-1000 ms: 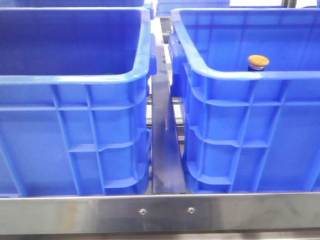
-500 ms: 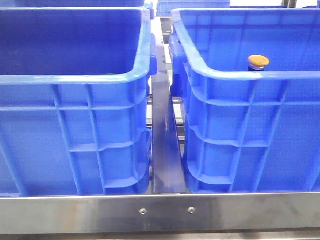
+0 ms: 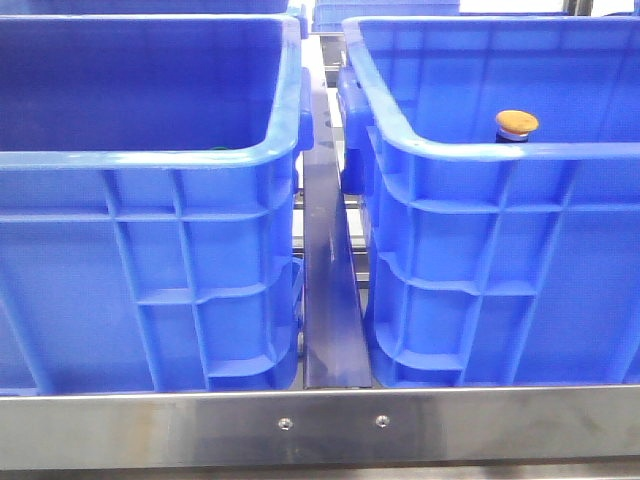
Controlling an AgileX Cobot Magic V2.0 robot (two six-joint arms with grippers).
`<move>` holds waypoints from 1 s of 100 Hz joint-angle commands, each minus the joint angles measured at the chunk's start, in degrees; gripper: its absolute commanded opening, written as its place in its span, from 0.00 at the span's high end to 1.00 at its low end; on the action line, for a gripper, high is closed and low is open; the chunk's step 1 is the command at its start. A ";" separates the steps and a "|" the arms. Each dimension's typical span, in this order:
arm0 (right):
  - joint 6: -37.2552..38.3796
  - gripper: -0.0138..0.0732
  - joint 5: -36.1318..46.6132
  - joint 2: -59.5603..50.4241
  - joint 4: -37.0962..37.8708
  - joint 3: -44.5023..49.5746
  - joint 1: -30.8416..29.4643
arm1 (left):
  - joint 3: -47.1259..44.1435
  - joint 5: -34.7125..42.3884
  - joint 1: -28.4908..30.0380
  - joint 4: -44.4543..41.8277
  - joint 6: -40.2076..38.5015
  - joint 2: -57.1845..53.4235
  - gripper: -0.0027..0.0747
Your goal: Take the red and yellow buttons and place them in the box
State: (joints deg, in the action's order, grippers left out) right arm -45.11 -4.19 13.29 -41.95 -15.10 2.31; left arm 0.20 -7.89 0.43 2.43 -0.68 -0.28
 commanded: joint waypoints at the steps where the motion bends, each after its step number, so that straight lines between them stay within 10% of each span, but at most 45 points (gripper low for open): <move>1: 28.90 0.92 4.19 0.46 30.28 -2.14 -0.03 | -2.75 4.61 0.12 0.42 0.04 -1.48 0.99; 16: 56.33 0.92 12.97 -0.49 55.92 1.42 -0.49 | -2.75 4.61 0.12 0.42 0.04 -1.48 0.99; 43: 49.82 0.92 17.30 -9.85 44.25 14.51 -2.48 | -2.75 4.61 0.12 0.42 0.04 -1.48 0.99; 100: 49.93 0.92 12.91 -15.41 44.33 15.68 -2.85 | -2.75 4.61 0.12 0.42 0.04 -1.48 0.99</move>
State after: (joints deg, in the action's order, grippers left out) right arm 5.38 3.78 -0.51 2.62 1.55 -0.28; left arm 0.20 -7.89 0.43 2.43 -0.68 -0.28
